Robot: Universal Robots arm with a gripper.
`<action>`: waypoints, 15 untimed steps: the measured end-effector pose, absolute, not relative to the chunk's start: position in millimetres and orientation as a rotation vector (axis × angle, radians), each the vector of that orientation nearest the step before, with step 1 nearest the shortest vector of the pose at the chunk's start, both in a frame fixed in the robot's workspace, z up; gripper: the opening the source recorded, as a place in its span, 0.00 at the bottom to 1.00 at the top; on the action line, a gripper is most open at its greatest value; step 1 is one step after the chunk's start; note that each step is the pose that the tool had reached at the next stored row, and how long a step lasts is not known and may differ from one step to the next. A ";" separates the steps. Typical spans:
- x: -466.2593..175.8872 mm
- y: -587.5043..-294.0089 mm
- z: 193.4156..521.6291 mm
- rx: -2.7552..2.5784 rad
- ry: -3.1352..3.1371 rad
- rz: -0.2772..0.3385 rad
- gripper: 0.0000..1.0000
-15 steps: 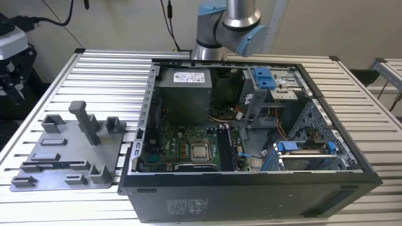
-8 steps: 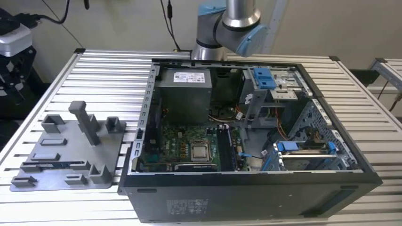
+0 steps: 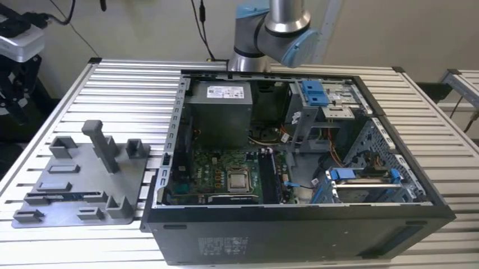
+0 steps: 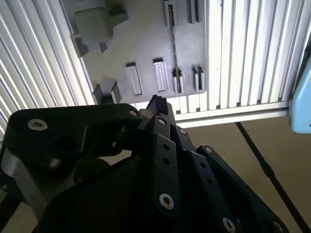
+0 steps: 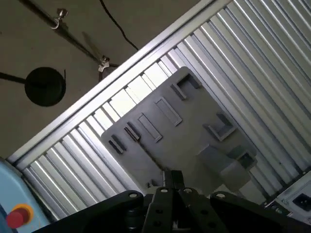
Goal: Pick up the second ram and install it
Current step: 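Pick up the second ram and move it above second insertion slot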
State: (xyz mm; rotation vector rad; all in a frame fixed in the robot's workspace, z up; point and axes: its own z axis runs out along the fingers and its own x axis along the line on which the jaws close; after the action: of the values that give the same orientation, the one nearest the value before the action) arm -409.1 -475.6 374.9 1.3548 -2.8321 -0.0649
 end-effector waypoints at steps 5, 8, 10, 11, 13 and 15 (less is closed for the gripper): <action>-409.0 -475.5 374.3 1.486 -2.774 -0.057 0.11; -409.0 -475.5 373.6 1.564 -2.738 -0.052 0.11; -409.0 -475.5 373.1 1.617 -2.713 -0.048 0.11; -409.0 -475.5 372.8 1.642 -2.700 -0.046 0.11; -409.0 -475.6 372.2 1.692 -2.671 -0.043 0.11; -409.0 -475.5 371.6 1.740 -2.641 -0.043 0.11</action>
State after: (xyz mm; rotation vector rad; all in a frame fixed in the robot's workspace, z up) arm -409.0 -475.5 371.6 1.7403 -2.6413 -0.0429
